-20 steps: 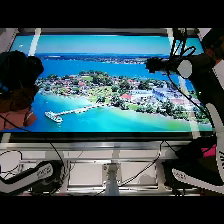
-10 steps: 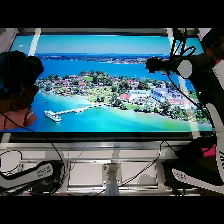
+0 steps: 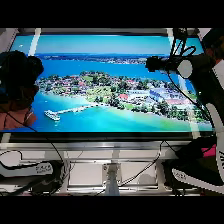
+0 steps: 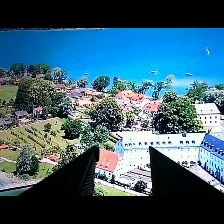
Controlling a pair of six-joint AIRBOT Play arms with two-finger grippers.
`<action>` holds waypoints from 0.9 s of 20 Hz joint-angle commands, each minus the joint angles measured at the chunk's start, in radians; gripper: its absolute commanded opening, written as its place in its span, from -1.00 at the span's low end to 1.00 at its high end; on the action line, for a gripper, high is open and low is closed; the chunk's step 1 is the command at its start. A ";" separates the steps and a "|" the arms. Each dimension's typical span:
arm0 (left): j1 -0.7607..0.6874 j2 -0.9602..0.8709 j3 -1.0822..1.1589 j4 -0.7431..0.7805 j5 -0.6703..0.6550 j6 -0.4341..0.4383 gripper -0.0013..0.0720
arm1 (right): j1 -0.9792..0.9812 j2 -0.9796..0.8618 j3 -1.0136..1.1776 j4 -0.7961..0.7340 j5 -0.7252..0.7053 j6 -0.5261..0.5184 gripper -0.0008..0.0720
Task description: Fold the clothes and pants, and hang the long-sleeved shirts on hangers.
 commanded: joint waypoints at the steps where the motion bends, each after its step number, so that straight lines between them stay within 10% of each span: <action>1: 0.007 -0.050 0.000 -0.037 0.056 0.000 0.58 | 0.000 0.000 0.001 0.000 -0.002 0.000 0.06; 5: 0.007 -0.085 0.000 -0.051 0.107 0.000 0.36 | 0.000 0.000 0.001 0.000 -0.002 0.000 0.06; 7: 0.007 -0.097 0.000 -0.052 0.105 0.000 -0.81 | 0.000 0.000 0.001 0.000 -0.002 0.000 0.06; 8: 0.007 -0.099 0.000 -0.052 0.099 0.000 -0.92 | 0.000 0.000 0.001 0.000 -0.001 0.000 0.06; 18: -0.131 0.183 0.000 -0.359 0.159 0.000 -0.92 | 0.000 0.002 0.013 -0.007 0.019 -0.005 -0.15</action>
